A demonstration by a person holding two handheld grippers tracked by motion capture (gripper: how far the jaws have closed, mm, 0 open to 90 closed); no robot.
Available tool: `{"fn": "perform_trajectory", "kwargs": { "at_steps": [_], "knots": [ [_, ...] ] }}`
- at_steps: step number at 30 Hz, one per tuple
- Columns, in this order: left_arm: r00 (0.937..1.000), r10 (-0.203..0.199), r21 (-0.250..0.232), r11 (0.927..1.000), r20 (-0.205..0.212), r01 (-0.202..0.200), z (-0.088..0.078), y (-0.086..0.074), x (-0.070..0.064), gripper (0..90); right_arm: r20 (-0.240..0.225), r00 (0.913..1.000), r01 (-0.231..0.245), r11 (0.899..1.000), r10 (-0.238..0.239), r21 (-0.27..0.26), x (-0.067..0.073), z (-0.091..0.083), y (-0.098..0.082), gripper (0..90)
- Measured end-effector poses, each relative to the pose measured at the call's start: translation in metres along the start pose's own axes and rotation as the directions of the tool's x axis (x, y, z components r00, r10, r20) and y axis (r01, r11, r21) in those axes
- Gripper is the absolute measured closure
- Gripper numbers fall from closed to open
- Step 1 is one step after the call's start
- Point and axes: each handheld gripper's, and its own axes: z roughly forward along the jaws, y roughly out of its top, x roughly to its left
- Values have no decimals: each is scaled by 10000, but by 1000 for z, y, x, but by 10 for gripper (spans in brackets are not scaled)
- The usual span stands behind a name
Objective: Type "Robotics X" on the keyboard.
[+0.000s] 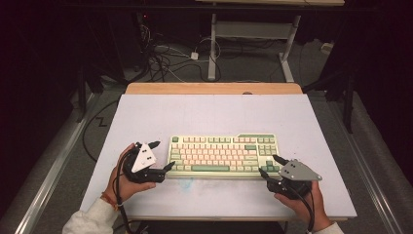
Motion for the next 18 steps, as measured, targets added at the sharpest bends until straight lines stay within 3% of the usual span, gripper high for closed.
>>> {"fn": "perform_trajectory", "kwargs": {
  "at_steps": [2, 5, 8, 14, 18],
  "knots": [
    [9994, -173, 33, 9998, -311, 174, -3, -9, -1, 211, -126, 9999, -5, 10000, 5, 8, 0, 1, 3, 432],
    [9980, -610, 235, 9978, -144, 613, -5, -21, -3, 213, -543, 9985, -82, 10000, 82, -7, -2, 4, 10, 531],
    [9984, -572, 550, 9968, -30, 573, -7, -29, -6, 206, -829, 9965, -69, 9999, 76, 85, -2, 10, 19, 625],
    [9974, -717, 686, 9951, 40, 713, -11, -35, -10, 201, -1526, 9882, 162, 9988, -91, 455, -1, 27, 34, 831],
    [9975, -696, 761, 9947, 95, 687, -11, -36, -11, 192, -1824, 9829, 373, 9975, -257, 604, 2, 42, 46, 879]
  ]
}}
